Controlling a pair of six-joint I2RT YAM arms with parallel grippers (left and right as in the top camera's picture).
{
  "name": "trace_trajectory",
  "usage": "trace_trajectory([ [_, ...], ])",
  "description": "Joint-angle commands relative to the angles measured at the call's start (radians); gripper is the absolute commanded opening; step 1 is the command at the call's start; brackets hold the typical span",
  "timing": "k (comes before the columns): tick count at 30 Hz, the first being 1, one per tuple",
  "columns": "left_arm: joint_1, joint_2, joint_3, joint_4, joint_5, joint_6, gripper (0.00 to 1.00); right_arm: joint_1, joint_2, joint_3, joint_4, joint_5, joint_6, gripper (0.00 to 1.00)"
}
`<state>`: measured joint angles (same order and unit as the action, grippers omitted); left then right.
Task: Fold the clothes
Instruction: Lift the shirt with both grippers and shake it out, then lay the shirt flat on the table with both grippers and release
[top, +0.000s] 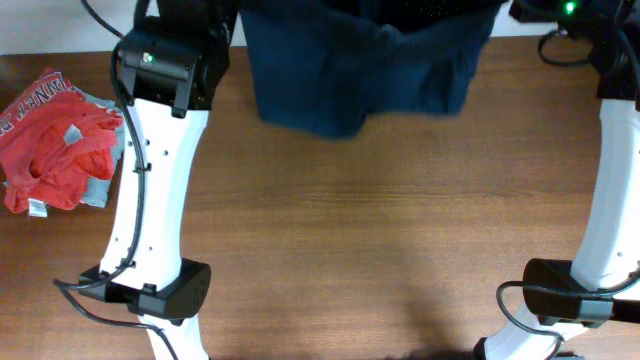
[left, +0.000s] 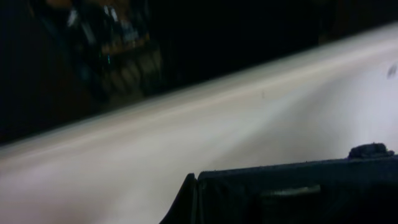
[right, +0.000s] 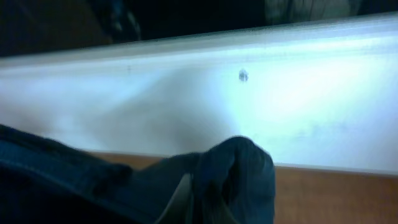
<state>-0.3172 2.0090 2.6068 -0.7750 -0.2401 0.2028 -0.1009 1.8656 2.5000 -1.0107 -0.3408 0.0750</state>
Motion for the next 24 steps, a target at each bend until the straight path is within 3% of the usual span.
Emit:
trace_trajectory([
  [1, 0.099, -0.003, 0.017, 0.043, -0.14, 0.032, 0.0, -0.034, 0.013, 0.01, 0.032, 0.168, -0.014, 0.04],
  [13, 0.137, 0.222, 0.009, -0.05, -0.137, 0.034, 0.0, -0.022, 0.228, 0.01, -0.074, 0.124, -0.014, 0.04],
  [24, 0.14, 0.225, 0.013, -0.388, -0.087, -0.012, 0.0, -0.024, 0.22, 0.01, -0.379, 0.105, -0.016, 0.04],
])
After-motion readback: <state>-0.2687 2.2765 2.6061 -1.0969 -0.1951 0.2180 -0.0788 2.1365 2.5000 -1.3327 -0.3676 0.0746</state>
